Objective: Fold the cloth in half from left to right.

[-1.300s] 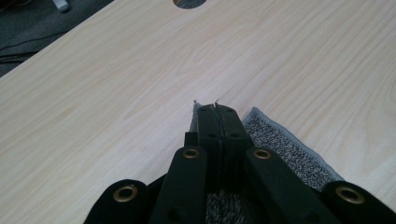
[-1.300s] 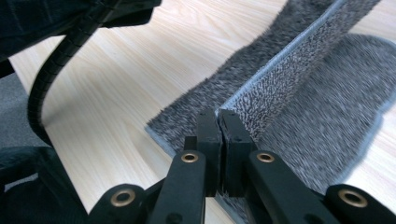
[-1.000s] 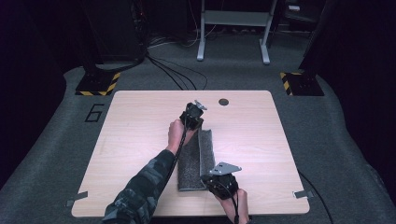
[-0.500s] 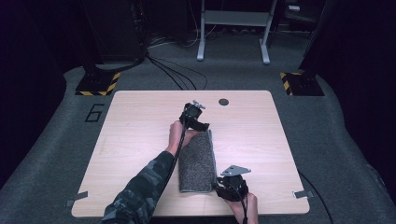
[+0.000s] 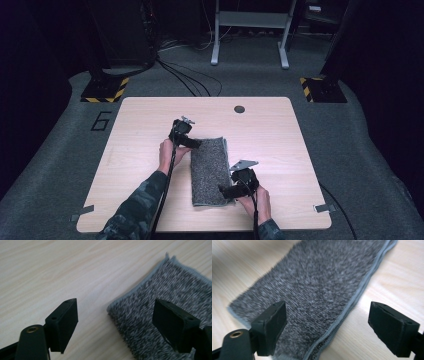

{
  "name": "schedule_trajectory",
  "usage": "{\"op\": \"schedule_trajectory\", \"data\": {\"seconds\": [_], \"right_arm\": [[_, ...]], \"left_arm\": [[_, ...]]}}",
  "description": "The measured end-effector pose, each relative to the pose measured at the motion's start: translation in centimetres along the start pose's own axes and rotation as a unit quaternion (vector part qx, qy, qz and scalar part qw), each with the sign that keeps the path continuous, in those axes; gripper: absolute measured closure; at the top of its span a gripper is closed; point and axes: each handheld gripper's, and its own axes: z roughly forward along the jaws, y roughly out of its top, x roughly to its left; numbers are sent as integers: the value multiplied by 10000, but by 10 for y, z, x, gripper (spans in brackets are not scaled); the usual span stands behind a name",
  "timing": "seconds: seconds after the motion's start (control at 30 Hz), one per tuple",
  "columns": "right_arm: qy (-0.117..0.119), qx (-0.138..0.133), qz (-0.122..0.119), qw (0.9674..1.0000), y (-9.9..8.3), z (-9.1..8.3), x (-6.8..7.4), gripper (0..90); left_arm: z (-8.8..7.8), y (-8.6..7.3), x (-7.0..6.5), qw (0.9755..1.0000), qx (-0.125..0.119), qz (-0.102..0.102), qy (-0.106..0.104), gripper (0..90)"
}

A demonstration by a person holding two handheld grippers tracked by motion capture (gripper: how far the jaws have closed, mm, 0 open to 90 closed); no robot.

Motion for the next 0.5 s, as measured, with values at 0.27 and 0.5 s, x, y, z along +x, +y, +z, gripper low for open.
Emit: {"op": "schedule_trajectory", "data": {"seconds": [0.27,0.5], "right_arm": [[-233,286,-98,9993,-12,10,1,145],[-252,433,-119,9987,-26,13,5,146]], "left_arm": [[14,-19,-4,9998,162,-63,-12,163],[21,-24,-3,9996,272,-15,25,151]]}}
